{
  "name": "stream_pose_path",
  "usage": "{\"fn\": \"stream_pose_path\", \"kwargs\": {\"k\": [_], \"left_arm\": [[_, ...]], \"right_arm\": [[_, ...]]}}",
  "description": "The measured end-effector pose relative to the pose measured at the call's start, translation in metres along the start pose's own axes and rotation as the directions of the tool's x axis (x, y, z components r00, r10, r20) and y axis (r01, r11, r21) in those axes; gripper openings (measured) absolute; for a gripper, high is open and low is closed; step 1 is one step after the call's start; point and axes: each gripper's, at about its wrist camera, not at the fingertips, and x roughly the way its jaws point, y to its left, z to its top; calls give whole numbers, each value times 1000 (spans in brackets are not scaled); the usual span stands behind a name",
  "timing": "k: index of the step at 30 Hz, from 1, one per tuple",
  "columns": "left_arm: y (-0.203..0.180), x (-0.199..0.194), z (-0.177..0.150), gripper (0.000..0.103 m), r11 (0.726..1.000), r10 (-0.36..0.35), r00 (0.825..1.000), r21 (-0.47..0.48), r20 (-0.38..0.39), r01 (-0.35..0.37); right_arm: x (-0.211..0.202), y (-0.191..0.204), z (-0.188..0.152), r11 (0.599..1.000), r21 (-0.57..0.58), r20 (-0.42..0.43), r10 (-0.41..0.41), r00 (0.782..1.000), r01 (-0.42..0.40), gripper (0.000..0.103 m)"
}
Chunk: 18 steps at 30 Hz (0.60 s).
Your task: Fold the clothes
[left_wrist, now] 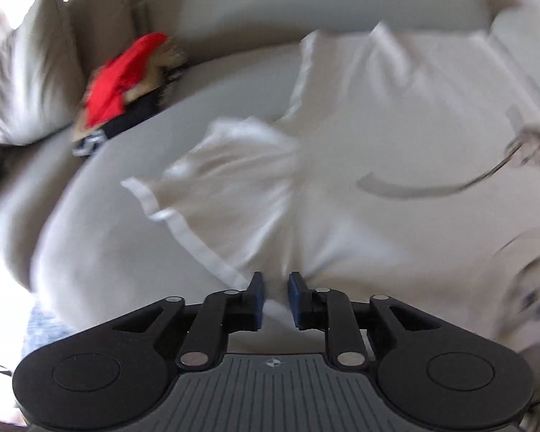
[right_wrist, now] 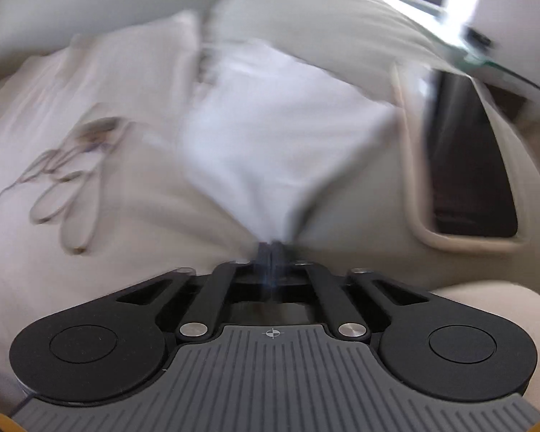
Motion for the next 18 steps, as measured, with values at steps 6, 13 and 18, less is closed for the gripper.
{"fn": "stream_pose_path", "kwargs": {"k": [6,13,18], "left_arm": [[23,-2,-6,15,999,41,996,-9,-76,-41],[2,-47,-1,23,990,-132,986,-41,102,136],[-40,-50,0,26,966,-252,960,87,121,242]], "right_arm": [[-24,-1,2,999,13,-12,51,999,-50,17],[-53,26,-6,967,-34,-16,254,967,-254,27],[-57,47,-19,939,-127,-78,312,947,-320,29]]}}
